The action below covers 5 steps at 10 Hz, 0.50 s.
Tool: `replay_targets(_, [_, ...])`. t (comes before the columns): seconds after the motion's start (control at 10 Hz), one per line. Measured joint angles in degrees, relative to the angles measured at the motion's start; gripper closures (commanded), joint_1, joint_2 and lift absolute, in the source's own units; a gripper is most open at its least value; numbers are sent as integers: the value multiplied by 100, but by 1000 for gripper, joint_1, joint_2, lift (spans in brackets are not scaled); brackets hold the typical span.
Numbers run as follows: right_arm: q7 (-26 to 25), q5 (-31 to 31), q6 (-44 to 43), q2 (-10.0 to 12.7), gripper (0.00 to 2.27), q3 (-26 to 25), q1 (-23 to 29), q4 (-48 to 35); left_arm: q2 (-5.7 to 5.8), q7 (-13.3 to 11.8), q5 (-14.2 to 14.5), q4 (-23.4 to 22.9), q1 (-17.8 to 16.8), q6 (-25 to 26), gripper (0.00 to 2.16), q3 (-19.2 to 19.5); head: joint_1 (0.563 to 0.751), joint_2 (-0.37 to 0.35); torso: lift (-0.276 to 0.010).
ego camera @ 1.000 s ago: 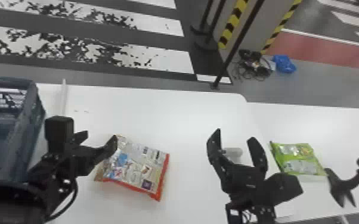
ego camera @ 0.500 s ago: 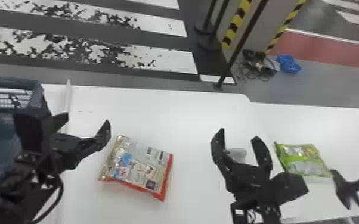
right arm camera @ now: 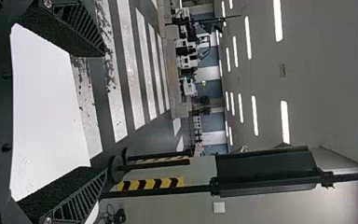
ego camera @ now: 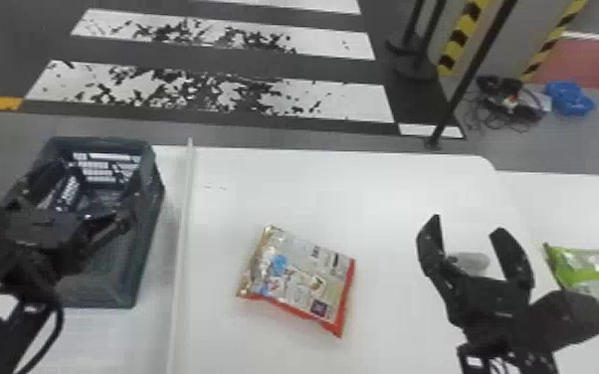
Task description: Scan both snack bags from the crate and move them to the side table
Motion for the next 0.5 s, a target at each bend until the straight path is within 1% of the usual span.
replay_targets(0.1, [36,-3,136,-7,66,29,-38,0,18,-101,153,-76,259,-348,36,308,695,-24,-29])
replay_targets(0.2, [357,-36,538,-17,83,45,-82,-20,21,-145,281,-145,507,-609,36,574,695,21,-29])
replay_targets(0.3, [721,-105,1018,-34,83,55,-125,-74,21,-152,335,-169,678,-790,36,724,695,68,-29])
replay_targets(0.4, [901,-129,1404,-42,188,78,-172,-131,18,-214,444,-167,808,-890,36,863,695,105,-29])
replay_targets(0.5, [1037,-130,1768,-56,559,105,-217,-154,1,-282,556,-138,915,-986,36,987,695,135,-29])
